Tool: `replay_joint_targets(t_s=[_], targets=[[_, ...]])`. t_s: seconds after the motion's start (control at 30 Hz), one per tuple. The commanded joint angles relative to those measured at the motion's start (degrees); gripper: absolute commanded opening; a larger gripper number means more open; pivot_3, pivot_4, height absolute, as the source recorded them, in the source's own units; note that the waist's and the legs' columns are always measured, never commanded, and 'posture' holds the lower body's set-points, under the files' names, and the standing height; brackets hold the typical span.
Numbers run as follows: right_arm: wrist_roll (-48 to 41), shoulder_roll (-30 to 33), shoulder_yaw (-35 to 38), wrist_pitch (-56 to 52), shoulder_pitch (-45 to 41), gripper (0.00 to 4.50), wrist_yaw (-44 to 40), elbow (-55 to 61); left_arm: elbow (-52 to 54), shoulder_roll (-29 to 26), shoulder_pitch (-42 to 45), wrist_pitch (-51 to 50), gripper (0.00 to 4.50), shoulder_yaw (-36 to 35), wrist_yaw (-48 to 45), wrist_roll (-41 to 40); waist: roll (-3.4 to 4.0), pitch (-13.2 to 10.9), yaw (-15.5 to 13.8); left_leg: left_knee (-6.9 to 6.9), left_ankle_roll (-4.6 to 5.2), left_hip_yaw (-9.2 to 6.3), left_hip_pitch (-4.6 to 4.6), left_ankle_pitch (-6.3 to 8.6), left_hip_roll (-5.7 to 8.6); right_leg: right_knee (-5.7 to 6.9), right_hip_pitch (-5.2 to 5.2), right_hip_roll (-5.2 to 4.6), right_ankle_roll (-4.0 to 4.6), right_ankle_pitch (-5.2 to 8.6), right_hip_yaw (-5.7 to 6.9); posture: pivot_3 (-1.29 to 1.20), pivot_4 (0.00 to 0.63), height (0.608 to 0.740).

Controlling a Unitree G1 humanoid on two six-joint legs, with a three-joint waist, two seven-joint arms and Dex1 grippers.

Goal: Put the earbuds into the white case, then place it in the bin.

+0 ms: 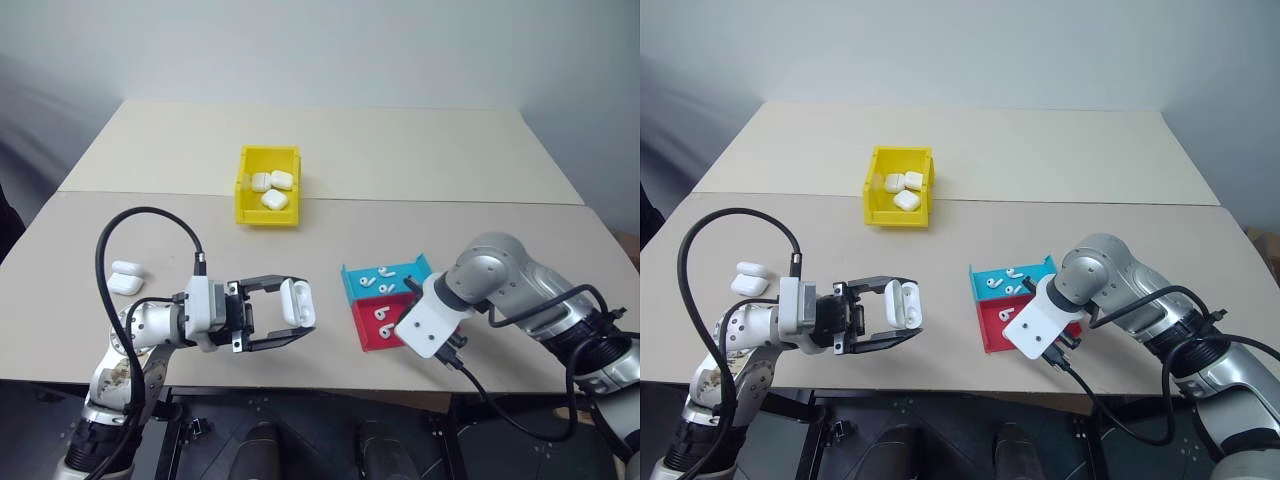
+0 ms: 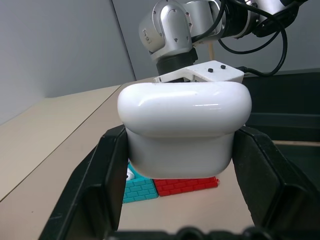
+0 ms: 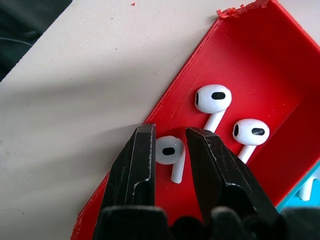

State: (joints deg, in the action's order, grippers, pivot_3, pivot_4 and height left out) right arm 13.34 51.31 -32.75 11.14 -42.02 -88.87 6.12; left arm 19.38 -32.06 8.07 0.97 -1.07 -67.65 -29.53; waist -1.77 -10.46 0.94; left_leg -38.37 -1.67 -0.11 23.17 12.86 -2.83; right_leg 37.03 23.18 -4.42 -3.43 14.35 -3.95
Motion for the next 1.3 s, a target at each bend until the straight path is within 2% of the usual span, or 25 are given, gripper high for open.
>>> replay_joint_targets(t_s=[0.03, 0.3, 0.57, 0.7, 1.3], targets=[[-0.19, 0.47, 1.11, 1.63, -1.43, 1.3, -1.84, -0.23, 1.72, -0.32, 0.04, 0.4, 2.8, 0.14, 0.41, -0.65, 0.0, 0.0, -0.01, 0.0, 0.0, 0.0, 0.0, 0.0, 0.0, 0.0, 0.0, 0.0, 0.0, 0.0, 0.0, 0.0, 0.15, 0.74], [-5.79, 2.43, 1.24, 10.2, -3.09, 1.3, -3.47, -1.16, 2.32, -0.47, -0.46, 0.12, 2.8, 0.33, 1.04, -0.23, 0.0, -0.01, 0.03, 0.01, 0.0, 0.0, 0.0, 0.0, 0.0, -0.01, 0.0, 0.0, 0.0, 0.0, 0.0, 0.0, 0.15, 0.74], [-4.32, 1.53, 1.11, 13.44, -4.5, 1.3, -2.4, -3.12, 2.23, -0.74, -0.47, 0.02, 2.8, 0.52, 1.88, 0.0, 0.0, 0.0, 0.02, 0.02, 0.0, 0.0, -0.01, 0.0, 0.0, -0.02, 0.0, 0.0, 0.0, 0.0, 0.0, 0.0, 0.15, 0.74], [-3.86, 1.62, 1.34, 13.23, -4.48, 2.12, -2.26, -3.21, 2.44, -1.02, -0.64, -0.13, 2.8, 0.67, 2.36, 0.27, 0.0, 0.0, 0.01, 0.02, 0.0, 0.0, -0.01, 0.0, 0.0, -0.02, 0.0, 0.0, 0.0, 0.0, 0.0, 0.0, 0.15, 0.74], [-0.45, 1.08, -0.17, 16.12, -4.93, 2.12, -2.66, -5.84, 2.89, -1.4, -0.84, 0.22, 2.8, 1.32, 3.85, 0.75, 0.01, -0.01, 0.04, 0.03, 0.0, 0.01, -0.01, 0.0, 0.0, -0.02, 0.0, -0.01, 0.01, 0.0, 0.0, 0.0, 0.15, 0.74]])
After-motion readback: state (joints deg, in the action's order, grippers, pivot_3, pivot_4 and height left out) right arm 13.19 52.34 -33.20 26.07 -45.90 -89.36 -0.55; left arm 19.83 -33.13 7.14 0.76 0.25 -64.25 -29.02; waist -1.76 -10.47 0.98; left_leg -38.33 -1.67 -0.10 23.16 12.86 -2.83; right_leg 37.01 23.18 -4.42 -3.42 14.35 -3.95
